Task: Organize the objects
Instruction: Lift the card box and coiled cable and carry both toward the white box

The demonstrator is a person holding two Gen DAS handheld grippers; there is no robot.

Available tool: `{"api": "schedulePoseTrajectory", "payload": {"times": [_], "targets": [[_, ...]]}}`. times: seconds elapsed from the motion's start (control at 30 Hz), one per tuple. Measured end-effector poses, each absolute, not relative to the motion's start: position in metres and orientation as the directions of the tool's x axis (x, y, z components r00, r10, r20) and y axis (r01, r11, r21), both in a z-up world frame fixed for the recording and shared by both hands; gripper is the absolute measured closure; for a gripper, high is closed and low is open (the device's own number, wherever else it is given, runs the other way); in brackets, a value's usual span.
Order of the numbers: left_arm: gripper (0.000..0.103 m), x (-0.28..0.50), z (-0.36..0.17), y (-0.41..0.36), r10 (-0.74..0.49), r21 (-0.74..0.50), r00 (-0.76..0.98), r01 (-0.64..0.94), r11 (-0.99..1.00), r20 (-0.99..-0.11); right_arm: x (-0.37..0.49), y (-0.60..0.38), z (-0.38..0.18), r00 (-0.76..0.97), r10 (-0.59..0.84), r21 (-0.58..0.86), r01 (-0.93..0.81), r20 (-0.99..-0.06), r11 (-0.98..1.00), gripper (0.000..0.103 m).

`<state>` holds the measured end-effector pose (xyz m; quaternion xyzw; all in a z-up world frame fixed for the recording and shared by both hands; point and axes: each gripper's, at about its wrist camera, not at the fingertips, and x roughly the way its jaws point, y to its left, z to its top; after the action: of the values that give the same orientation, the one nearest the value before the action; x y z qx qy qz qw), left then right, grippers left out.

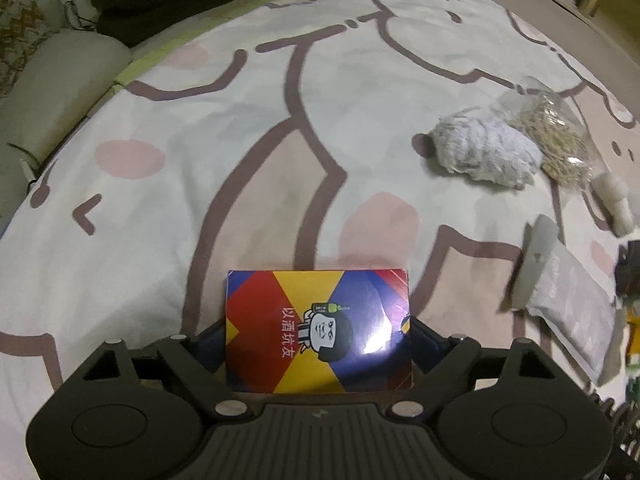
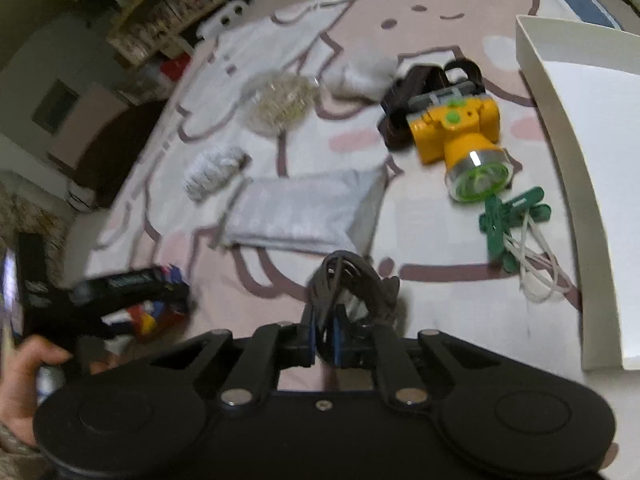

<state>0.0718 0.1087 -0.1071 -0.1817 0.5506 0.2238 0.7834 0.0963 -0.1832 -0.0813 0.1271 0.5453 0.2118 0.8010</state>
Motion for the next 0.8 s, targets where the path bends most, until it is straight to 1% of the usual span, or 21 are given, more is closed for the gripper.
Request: {"api": "schedulePoseTrajectory", "payload": {"times": [0.1, 0.2, 0.3, 0.47, 0.67, 0.8], "targets": [[0.015, 0.074, -0.105, 0.104, 0.123, -0.06, 0.312, -0.516, 0.854, -0.942, 0.094, -0.183, -0.078, 0.329, 0.484, 0.435, -0.213, -0.811, 0.875, 0.095], [0.015, 0.075, -0.099, 0.098, 0.096, -0.087, 0.345, -0.479, 0.874, -0.934, 0.09, -0.186, -0.067, 0.388, 0.466, 0.404, -0.233, -0.796, 0.885, 0.095], [0.015, 0.074, -0.087, 0.088, 0.086, -0.106, 0.399, -0.435, 0.894, -0.913, 0.089, -0.194, -0.057, 0.442, 0.464, 0.405, -0.226, -0.768, 0.886, 0.095], [0.015, 0.07, -0.063, 0.07, 0.105, -0.097, 0.494, -0.367, 0.925, -0.863, 0.087, -0.211, -0.038, 0.547, 0.427, 0.385, -0.197, -0.72, 0.901, 0.095], [0.015, 0.063, -0.039, 0.052, 0.115, -0.072, 0.582, -0.287, 0.955, -0.805, 0.087, -0.229, -0.024, 0.633, 0.377, 0.371, -0.148, -0.677, 0.917, 0.095], [0.015, 0.061, -0.027, 0.047, 0.111, -0.07, 0.616, -0.262, 0.962, -0.78, 0.082, -0.233, -0.019, 0.682, 0.322, 0.317, -0.138, -0.656, 0.938, 0.095]]}}
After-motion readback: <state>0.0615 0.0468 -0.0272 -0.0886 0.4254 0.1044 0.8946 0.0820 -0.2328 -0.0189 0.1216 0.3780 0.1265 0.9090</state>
